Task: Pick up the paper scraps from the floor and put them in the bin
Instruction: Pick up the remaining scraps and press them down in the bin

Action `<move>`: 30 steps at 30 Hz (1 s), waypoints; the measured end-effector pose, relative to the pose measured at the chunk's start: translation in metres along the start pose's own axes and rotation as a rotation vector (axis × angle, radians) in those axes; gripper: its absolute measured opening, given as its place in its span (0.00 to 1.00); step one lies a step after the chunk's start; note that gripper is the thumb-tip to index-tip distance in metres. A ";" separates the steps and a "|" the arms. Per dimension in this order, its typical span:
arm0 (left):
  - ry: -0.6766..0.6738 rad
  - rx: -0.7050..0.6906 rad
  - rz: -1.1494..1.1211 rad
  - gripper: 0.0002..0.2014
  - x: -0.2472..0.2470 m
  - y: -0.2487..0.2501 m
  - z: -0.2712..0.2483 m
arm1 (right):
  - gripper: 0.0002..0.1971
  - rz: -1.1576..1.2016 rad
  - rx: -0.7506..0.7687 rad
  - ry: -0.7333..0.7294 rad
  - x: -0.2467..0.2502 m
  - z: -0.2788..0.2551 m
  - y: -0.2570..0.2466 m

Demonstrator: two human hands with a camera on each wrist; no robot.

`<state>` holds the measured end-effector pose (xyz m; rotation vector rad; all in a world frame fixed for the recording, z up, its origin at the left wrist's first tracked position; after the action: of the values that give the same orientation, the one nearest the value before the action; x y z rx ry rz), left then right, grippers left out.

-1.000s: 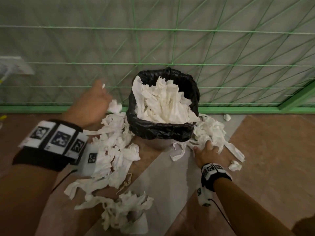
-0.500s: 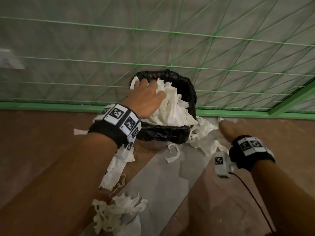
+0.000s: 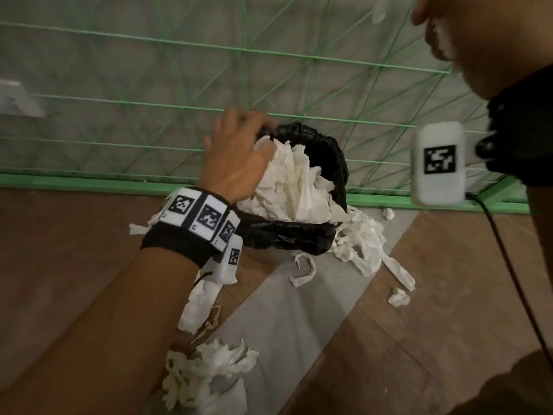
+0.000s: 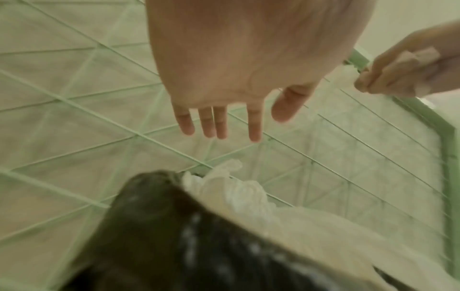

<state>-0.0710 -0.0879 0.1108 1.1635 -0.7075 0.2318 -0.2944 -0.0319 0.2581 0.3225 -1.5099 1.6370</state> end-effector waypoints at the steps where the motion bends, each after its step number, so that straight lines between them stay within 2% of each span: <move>1: 0.102 0.036 -0.105 0.17 0.009 -0.006 -0.004 | 0.04 -0.044 0.023 0.043 -0.009 0.002 -0.005; 4: 0.441 0.184 -0.257 0.12 0.027 -0.043 -0.021 | 0.05 -0.132 0.040 0.227 -0.044 -0.002 -0.009; 5: 0.492 0.252 -0.233 0.10 0.027 -0.060 -0.031 | 0.03 -0.161 0.004 0.192 -0.061 -0.005 -0.003; 6: 0.497 0.326 -0.184 0.09 0.023 -0.082 -0.043 | 0.03 -0.200 -0.043 0.098 -0.080 -0.010 0.005; 8: 0.365 0.446 -0.014 0.06 0.006 -0.128 -0.068 | 0.14 -0.294 -0.113 -0.191 -0.117 -0.022 0.024; 10: 0.080 0.566 0.147 0.11 -0.017 -0.165 -0.100 | 0.28 -0.332 -0.119 -0.425 -0.137 -0.031 0.039; 11: -0.081 0.642 0.233 0.17 -0.029 -0.180 -0.118 | 0.30 -0.302 -0.125 -0.443 -0.138 -0.033 0.044; 12: -0.225 0.700 0.310 0.23 -0.040 -0.192 -0.138 | 0.27 -0.250 -0.138 -0.404 -0.133 -0.033 0.048; 14: -0.426 0.770 0.415 0.33 -0.059 -0.206 -0.172 | 0.13 -0.089 -0.213 -0.182 -0.115 -0.031 0.064; 16: -0.521 0.762 0.448 0.32 -0.078 -0.217 -0.196 | 0.06 0.031 -0.326 0.097 -0.092 -0.023 0.108; 18: -0.558 0.708 0.535 0.29 -0.089 -0.221 -0.209 | 0.10 -0.049 -0.473 0.195 -0.079 -0.030 0.160; 19: -0.556 0.673 0.568 0.28 -0.092 -0.221 -0.210 | 0.12 -0.125 -0.576 0.145 -0.079 -0.043 0.191; 21: -0.534 0.583 0.601 0.26 -0.093 -0.221 -0.209 | 0.16 -0.360 -0.790 -0.124 -0.090 -0.088 0.254; 22: -0.532 0.552 0.614 0.23 -0.090 -0.220 -0.207 | 0.24 -0.453 -0.904 -0.268 -0.098 -0.120 0.282; 23: -0.511 0.527 0.614 0.20 -0.088 -0.220 -0.205 | 0.31 -0.482 -1.006 -0.379 -0.106 -0.149 0.299; 24: -0.476 0.513 0.585 0.17 -0.085 -0.220 -0.203 | 0.35 -0.423 -1.073 -0.429 -0.116 -0.173 0.311; 25: -0.442 0.500 0.549 0.16 -0.083 -0.220 -0.202 | 0.37 -0.395 -1.105 -0.460 -0.126 -0.192 0.319; 27: -0.363 0.474 0.490 0.11 -0.079 -0.216 -0.198 | 0.37 -0.517 -1.037 -0.480 -0.145 -0.216 0.338; 29: -0.267 0.485 0.421 0.04 -0.074 -0.207 -0.193 | 0.30 -0.649 -0.878 -0.435 -0.155 -0.224 0.336; 30: -0.221 0.496 0.375 0.02 -0.072 -0.203 -0.190 | 0.27 -0.647 -0.869 -0.385 -0.159 -0.224 0.339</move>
<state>0.0520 0.0148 -0.1275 1.5354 -1.1041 0.6277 -0.3656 0.1413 -0.1358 0.5702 -1.9708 0.3543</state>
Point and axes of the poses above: each hand's wrist, its own z-axis towards the middle knuckle, its own x-axis out of the back of the hand, y = z × x, the point moved 3 cm from there along z, towards the middle knuckle, and after that the axes turned 6 degrees about -z, right-handed, at the moved point
